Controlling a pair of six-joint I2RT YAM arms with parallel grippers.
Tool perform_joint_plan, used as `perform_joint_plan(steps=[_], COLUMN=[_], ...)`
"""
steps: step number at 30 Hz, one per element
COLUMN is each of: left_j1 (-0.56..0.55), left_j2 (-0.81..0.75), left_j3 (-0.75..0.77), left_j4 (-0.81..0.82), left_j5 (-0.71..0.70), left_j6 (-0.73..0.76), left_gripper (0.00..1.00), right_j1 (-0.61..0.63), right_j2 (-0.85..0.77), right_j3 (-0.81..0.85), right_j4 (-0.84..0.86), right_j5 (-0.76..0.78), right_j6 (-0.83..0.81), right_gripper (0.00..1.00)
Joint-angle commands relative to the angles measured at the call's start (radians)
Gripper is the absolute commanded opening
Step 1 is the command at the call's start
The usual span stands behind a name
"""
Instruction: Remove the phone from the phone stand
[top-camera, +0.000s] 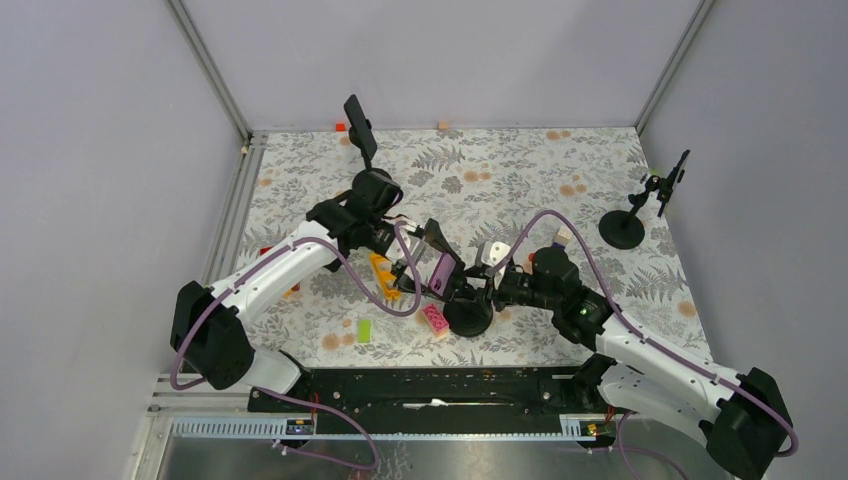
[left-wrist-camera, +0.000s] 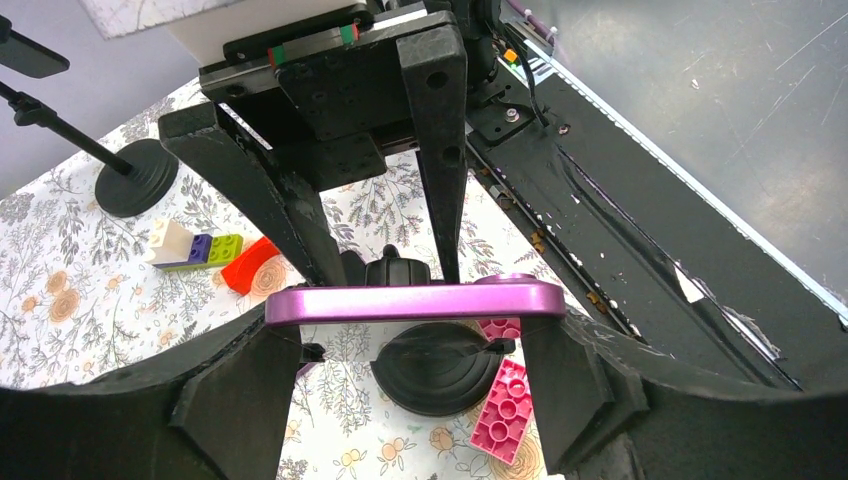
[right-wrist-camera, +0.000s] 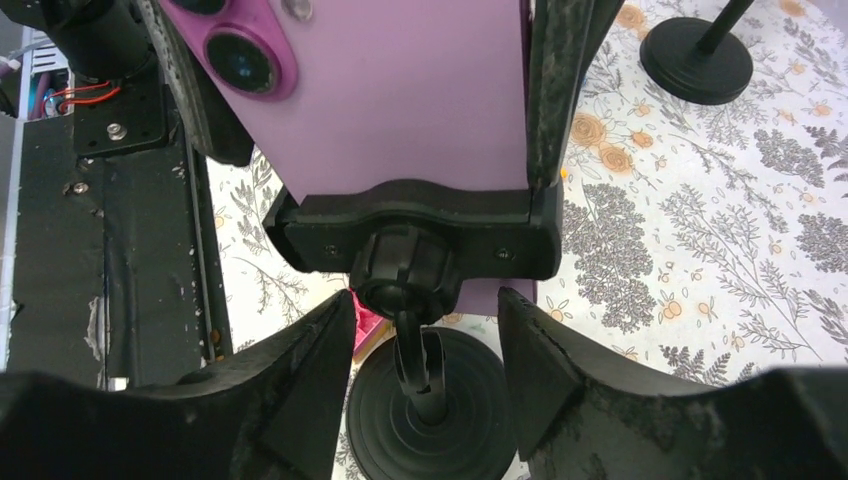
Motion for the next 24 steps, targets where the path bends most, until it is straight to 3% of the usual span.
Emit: perform_joint_plan(steps=[1, 4, 9, 14, 24], left_j1=[0.0, -0.001, -0.002, -0.009, -0.01], left_j2=[0.011, 0.019, 0.013, -0.03, -0.004], left_j3=[0.039, 0.052, 0.026, -0.052, -0.04], left_j4=[-0.03, -0.022, 0.155, 0.44, 0.488], left_j5=[0.015, 0.009, -0.028, -0.167, -0.129], left_j6=[-0.015, -0.047, -0.27, -0.593, -0.664], left_gripper=[0.0, 0.0, 0.0, 0.0, 0.0], right_j1=[0.027, 0.033, 0.045, 0.051, 0.052], right_j2=[0.014, 0.024, 0.031, 0.03, 0.056], right_j3=[0.054, 0.066, 0.069, 0.079, 0.144], right_j4=[0.072, 0.069, 0.081, 0.076, 0.014], right_j5=[0.055, 0.062, 0.056, 0.054, 0.007], right_j6=[-0.017, -0.021, -0.02, -0.028, -0.076], right_gripper=[0.58, 0.5, 0.41, 0.47, 0.42])
